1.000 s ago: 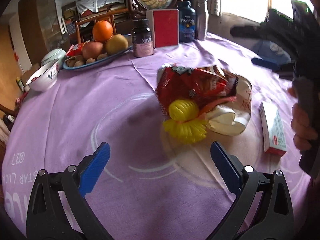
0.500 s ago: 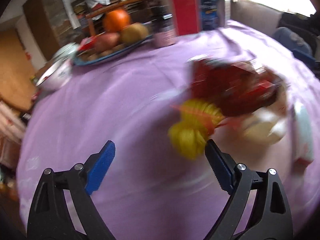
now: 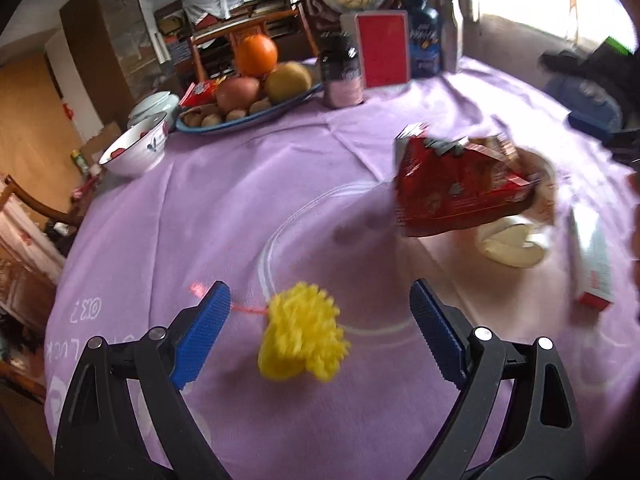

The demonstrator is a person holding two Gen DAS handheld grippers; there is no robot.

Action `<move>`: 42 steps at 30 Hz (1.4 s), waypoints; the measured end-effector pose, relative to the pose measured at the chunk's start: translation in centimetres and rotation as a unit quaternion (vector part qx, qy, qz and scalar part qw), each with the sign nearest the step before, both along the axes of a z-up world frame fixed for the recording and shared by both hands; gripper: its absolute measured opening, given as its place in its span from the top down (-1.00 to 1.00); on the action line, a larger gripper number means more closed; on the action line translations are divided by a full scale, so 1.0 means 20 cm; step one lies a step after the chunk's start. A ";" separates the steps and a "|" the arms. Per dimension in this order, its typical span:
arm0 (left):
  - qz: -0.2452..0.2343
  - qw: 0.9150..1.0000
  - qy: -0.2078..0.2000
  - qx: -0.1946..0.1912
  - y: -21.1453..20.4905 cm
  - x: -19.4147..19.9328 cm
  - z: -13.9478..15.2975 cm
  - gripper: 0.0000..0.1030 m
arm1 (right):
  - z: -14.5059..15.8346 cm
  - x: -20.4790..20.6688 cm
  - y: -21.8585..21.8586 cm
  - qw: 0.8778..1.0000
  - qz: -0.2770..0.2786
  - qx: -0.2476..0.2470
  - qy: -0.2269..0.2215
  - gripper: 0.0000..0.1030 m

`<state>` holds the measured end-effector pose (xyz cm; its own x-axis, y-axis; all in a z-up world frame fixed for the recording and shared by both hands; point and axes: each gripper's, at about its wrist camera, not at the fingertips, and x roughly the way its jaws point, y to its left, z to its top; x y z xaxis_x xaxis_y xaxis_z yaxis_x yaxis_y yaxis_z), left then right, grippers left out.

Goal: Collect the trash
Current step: 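Grasp the yellow spiky ball with the left tool while the right tool grasps the red chip bag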

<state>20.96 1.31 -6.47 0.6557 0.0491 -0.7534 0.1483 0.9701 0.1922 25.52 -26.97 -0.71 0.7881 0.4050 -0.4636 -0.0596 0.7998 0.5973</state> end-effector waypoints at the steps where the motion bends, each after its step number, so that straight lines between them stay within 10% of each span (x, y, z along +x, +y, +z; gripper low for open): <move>1: 0.005 1.000 0.006 0.001 0.01 0.01 -0.02 -0.71 | 0.00 0.00 0.00 1.000 0.001 0.002 -0.002 -0.89; 5: 0.024 0.999 0.026 -0.016 0.07 0.07 -0.09 -0.62 | 0.01 0.00 0.01 1.000 0.009 -0.002 -0.007 -0.89; 13: 0.021 0.996 0.035 -0.080 0.16 0.07 -0.07 0.32 | 0.03 0.00 0.09 0.999 0.036 -0.031 -0.008 -0.89; 23: -0.008 0.993 0.021 -0.113 0.13 0.00 0.02 0.35 | -0.14 0.07 0.04 0.995 0.039 -0.007 0.097 -0.86; 32: -0.027 0.994 0.032 -0.101 0.07 -0.01 -0.01 0.35 | -0.27 0.06 0.09 0.982 0.098 0.043 0.155 -0.33; 42: -0.015 0.995 0.034 -0.096 0.09 0.00 -0.02 0.35 | -0.28 0.06 0.14 0.982 0.101 0.023 0.159 -0.29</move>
